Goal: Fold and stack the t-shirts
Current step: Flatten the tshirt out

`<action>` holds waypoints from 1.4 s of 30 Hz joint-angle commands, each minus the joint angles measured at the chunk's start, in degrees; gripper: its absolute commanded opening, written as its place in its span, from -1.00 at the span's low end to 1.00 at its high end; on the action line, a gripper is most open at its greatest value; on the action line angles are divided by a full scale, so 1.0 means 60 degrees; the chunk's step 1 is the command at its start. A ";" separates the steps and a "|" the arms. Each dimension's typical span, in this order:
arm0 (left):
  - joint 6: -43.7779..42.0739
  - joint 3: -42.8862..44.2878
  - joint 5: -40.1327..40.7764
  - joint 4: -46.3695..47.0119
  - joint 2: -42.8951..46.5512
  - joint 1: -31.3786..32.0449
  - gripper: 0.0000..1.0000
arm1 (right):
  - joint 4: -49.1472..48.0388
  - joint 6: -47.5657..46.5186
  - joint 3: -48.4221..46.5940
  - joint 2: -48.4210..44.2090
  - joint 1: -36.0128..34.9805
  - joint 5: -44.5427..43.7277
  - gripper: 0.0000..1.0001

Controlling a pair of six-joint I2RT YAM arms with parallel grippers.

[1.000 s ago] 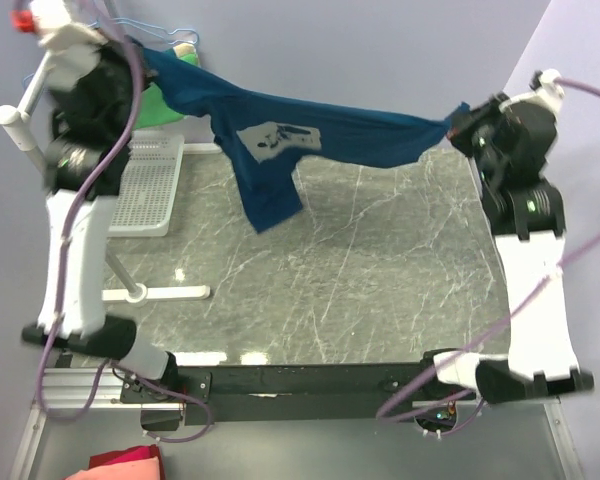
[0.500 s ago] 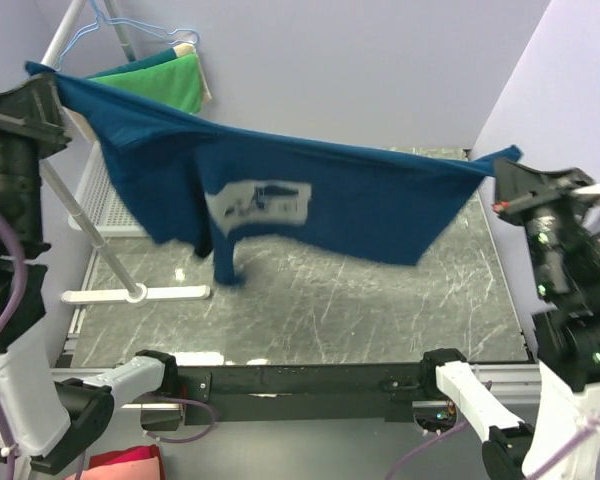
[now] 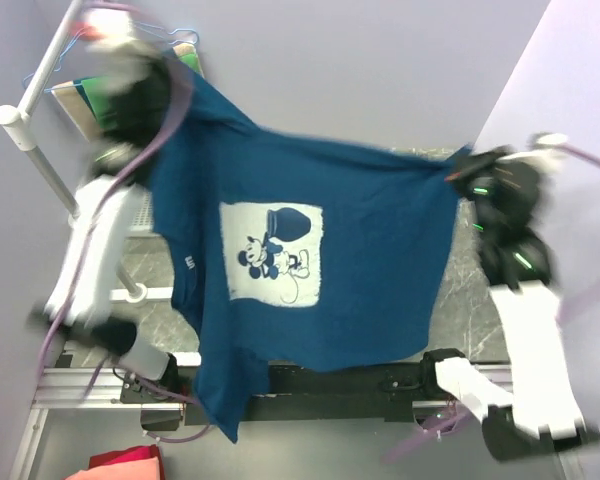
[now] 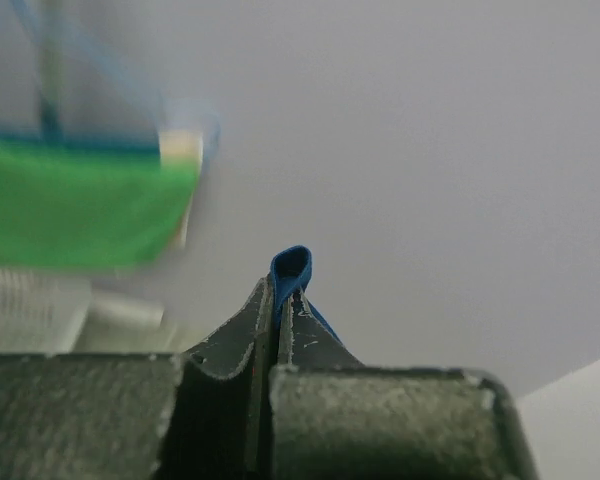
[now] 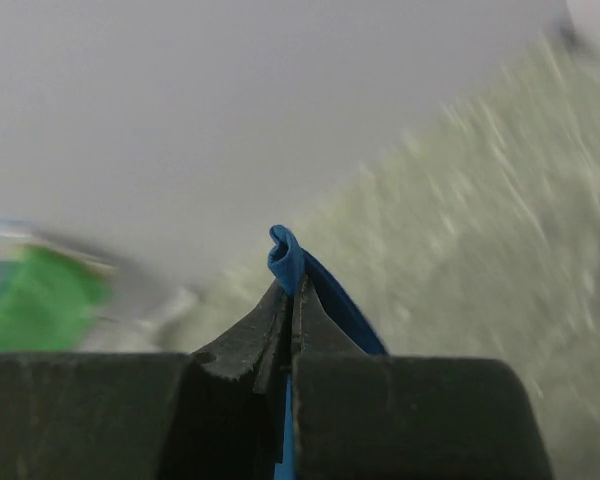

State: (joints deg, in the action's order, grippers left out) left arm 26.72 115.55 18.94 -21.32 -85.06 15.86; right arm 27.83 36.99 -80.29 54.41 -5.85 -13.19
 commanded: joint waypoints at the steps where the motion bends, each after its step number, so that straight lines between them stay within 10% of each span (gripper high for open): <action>1: 0.0132 -0.0627 0.0227 0.0185 -0.2723 0.0462 -0.98 | -0.0830 0.1698 0.2086 0.1694 0.0051 -0.1155 -1.00; 9: 0.0102 0.3468 0.0271 -0.0621 -0.8725 0.0726 -0.98 | -0.0848 0.2725 -0.0061 0.6623 0.0168 -0.2180 -1.00; 14: 0.0058 0.3497 0.0798 0.0459 -0.9687 0.0580 -0.96 | -0.0245 0.2449 -0.3708 0.9980 0.0475 -0.2066 -1.00; 16: -0.0116 0.2966 0.1046 0.1366 -0.9541 0.0507 -0.24 | 0.0005 0.2186 -0.5096 1.0718 0.0593 -0.1657 -0.98; 18: -0.0205 0.3079 0.1353 0.1401 -0.9626 0.0463 0.98 | 0.0076 0.1920 -0.5920 1.1393 0.0696 -0.1551 0.05; 20: -0.0060 0.3533 0.1618 0.1138 -0.9803 0.0419 0.99 | -0.0302 0.1541 -0.5968 1.1410 0.0711 -0.1521 0.79; 22: 0.0130 0.3404 0.1516 0.1195 -0.9658 0.0316 0.99 | -0.0638 0.1307 -0.5910 1.1293 0.0725 -0.1523 0.99; 33: 0.0790 0.1867 0.0169 -0.0119 -0.7681 0.0272 0.99 | 0.1963 0.0485 -0.6352 1.0839 0.0725 -0.1188 0.98; 42: 0.1479 0.0063 -0.1135 -0.2450 -0.6551 0.0506 0.99 | 0.4223 0.0954 -0.4012 1.0356 0.0169 -0.0292 0.44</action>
State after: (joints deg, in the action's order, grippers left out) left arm 32.64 117.95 16.93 -27.81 -125.82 17.98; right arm 44.91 42.00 -112.57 121.36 -2.04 -16.49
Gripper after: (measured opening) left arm 0.994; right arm 0.755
